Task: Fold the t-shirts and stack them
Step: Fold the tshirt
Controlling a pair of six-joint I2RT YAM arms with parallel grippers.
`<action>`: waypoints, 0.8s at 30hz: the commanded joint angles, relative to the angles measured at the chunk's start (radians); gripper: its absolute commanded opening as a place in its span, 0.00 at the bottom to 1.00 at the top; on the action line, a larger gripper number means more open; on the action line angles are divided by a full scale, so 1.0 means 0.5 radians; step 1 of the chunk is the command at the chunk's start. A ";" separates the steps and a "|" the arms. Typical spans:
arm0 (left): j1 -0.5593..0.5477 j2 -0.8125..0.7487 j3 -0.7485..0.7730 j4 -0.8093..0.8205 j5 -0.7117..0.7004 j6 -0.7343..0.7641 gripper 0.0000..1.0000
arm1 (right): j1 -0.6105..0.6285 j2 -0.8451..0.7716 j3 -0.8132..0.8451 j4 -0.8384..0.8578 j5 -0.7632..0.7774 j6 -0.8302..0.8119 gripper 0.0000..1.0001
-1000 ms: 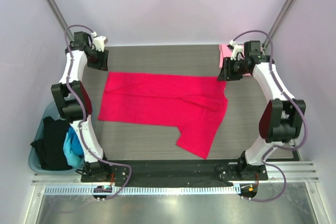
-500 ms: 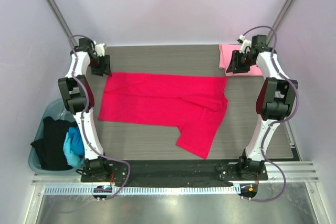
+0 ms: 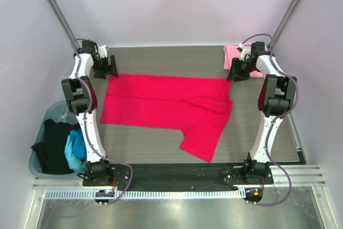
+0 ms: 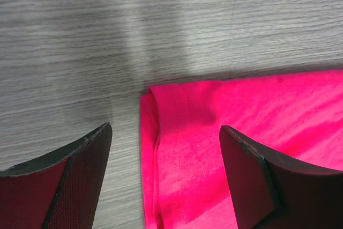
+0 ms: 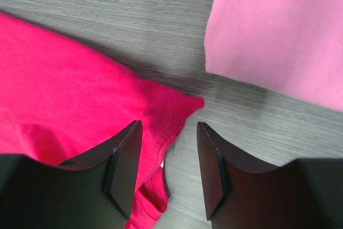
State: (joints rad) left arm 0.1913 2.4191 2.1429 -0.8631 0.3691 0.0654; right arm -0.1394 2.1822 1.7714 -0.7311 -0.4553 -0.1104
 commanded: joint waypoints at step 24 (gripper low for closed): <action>0.013 0.135 0.144 0.054 0.044 -0.045 0.67 | 0.000 0.271 0.169 0.103 -0.172 0.080 0.21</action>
State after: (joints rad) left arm 0.1913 2.4630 2.1876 -0.8490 0.3683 0.0517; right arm -0.1394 2.3016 1.8252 -0.7029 -0.5278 -0.0765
